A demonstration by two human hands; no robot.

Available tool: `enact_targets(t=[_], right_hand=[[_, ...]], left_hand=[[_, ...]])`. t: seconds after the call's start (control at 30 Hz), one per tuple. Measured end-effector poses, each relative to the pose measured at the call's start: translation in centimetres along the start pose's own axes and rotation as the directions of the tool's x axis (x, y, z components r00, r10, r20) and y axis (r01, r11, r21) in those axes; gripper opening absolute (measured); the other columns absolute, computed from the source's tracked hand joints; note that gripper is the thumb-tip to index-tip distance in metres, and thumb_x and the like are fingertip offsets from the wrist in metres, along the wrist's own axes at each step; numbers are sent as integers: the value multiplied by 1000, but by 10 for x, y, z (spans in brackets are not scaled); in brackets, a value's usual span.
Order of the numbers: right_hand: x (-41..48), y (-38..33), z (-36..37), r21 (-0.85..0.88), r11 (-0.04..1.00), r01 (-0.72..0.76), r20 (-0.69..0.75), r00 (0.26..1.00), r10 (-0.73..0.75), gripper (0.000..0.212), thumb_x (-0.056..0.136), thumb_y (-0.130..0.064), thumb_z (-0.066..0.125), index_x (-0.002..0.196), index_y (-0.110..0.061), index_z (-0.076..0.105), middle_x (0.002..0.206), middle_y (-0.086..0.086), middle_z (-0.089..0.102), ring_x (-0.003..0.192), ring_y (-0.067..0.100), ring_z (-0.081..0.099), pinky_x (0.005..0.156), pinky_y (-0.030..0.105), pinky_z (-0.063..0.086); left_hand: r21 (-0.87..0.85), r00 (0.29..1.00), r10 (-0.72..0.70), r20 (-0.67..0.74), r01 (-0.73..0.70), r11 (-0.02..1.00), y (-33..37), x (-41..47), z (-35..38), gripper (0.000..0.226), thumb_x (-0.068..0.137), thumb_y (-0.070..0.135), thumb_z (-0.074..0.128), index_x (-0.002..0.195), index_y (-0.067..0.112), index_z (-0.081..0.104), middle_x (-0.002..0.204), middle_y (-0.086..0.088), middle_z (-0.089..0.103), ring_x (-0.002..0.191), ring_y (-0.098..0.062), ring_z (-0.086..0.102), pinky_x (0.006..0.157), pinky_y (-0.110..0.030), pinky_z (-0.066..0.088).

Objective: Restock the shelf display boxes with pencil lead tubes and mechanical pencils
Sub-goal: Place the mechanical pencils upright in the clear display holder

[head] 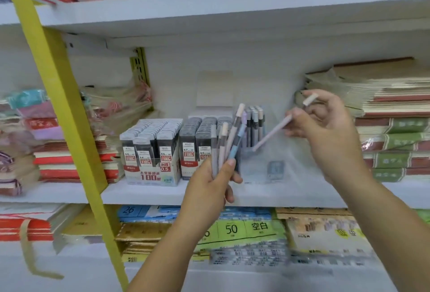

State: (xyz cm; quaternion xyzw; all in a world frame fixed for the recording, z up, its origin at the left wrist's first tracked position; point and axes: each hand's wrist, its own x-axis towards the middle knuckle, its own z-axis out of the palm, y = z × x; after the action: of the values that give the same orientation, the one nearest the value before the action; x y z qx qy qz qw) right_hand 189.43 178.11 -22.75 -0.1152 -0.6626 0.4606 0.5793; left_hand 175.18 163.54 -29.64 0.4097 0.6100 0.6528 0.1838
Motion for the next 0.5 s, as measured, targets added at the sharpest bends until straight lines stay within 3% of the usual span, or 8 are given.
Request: enact_targets(t=[0.07,0.2,0.5], right_hand=[[26,-5,-7,-207,969,135,76,990,-121,38,90,-12,65,105,-44,51,84,-3,68,81,14,69,70,24,55],[55,12,-4,-538,813,225,222,967,-121,35,88,-17,69,105,-40,49,80,-9,66,74,0,60,68,18,44],[51,33,2,-597,743,302,336,935,-110,33,85,-22,71,103,-38,49,74,-16,66,73,-9,56,64,6,39]], left_hand=[[-13,999,22,-28,-22,1000,7,12,4,20,102,37,52,97,21,63,66,11,68,45,-6,49,43,-15,39],[-18,995,69,-66,-71,997,10,29,15,28,102,37,50,97,14,64,53,17,60,42,-3,47,43,-13,38],[-51,989,84,-122,-91,995,3,42,23,30,101,38,51,101,12,66,52,13,60,40,-7,44,43,-13,36]])
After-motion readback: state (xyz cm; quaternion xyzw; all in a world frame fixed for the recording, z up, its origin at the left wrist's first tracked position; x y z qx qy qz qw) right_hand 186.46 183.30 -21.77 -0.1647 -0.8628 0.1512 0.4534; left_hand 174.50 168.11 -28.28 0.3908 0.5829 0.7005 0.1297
